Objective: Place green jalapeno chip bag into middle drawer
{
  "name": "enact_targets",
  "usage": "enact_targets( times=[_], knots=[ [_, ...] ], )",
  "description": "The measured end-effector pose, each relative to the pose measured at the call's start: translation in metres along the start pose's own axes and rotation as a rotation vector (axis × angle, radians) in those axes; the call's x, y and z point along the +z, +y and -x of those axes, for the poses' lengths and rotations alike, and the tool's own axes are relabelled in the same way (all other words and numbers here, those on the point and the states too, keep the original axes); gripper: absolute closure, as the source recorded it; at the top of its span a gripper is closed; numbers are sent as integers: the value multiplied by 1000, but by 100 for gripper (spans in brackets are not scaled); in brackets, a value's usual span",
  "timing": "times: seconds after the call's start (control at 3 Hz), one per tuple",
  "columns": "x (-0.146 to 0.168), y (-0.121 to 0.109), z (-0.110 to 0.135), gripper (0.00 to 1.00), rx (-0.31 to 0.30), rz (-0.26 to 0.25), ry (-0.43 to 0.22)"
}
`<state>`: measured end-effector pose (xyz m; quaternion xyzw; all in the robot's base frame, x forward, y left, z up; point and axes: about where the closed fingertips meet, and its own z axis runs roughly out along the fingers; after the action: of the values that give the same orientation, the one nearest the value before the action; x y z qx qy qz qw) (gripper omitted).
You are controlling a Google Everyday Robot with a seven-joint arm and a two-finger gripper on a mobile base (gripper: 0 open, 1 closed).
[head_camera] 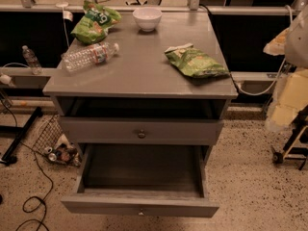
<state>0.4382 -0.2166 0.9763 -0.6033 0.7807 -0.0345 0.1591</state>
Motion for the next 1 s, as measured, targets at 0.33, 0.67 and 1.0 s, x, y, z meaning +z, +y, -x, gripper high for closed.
enact_targets(
  times=[0.33, 0.67, 1.0],
  knots=[
    [0, 0, 0, 0, 0, 0, 0],
    [22, -17, 12, 0, 27, 19, -31],
    [60, -56, 47, 0, 57, 61, -98]
  ],
)
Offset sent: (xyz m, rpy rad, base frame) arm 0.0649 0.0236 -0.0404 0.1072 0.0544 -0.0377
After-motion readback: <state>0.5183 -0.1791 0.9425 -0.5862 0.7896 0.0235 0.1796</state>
